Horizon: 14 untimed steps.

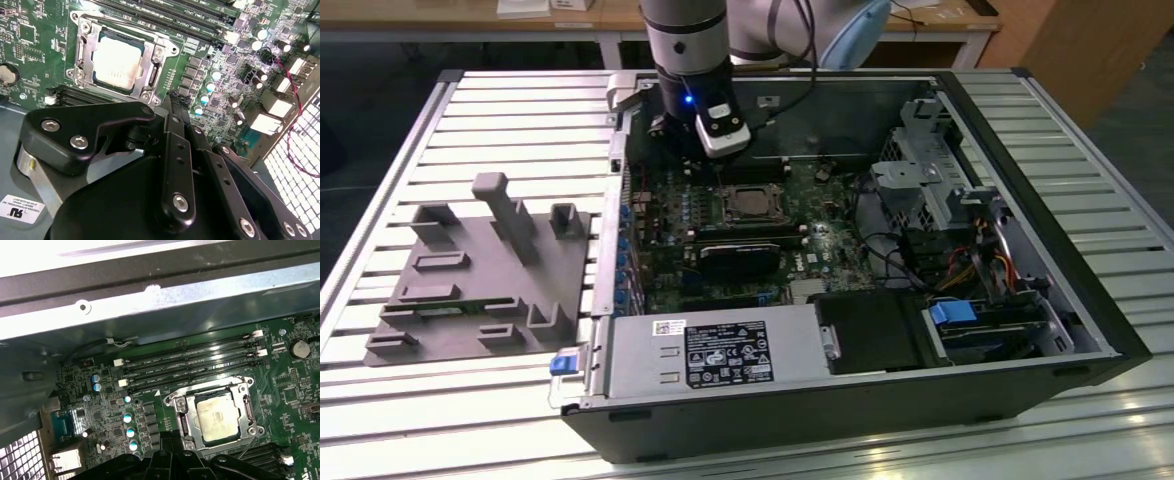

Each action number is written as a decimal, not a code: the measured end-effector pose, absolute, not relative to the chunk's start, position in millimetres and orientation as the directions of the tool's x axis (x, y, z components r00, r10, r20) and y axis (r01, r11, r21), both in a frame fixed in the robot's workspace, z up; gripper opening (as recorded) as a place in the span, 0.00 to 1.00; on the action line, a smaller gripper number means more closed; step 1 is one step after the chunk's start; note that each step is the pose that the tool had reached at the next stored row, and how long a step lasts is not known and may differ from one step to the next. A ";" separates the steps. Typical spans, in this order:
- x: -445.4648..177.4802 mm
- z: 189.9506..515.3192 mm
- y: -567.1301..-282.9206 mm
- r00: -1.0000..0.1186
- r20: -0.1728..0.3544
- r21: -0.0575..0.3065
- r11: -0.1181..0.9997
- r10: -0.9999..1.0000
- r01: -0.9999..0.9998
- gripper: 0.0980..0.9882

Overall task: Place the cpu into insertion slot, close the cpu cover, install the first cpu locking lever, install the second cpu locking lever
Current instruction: 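Install the first cpu locking lever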

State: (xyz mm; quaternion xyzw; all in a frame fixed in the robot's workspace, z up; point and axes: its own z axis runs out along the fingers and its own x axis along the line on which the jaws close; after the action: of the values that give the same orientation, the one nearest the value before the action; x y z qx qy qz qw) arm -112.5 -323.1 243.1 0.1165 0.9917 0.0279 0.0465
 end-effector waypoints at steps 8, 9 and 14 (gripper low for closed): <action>-114.6 243.2 -323.1 -0.968 -0.084 0.075 0.971 0.235 0.229 0.00; -115.1 243.2 -323.1 -0.968 -0.083 0.077 0.970 0.235 0.229 0.00; -117.0 243.2 -323.1 -0.968 -0.080 0.094 0.969 0.236 0.228 0.00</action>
State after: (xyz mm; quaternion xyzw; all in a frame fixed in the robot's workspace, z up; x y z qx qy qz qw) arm -117.0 -323.1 243.2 0.1171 0.9912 0.0420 0.0451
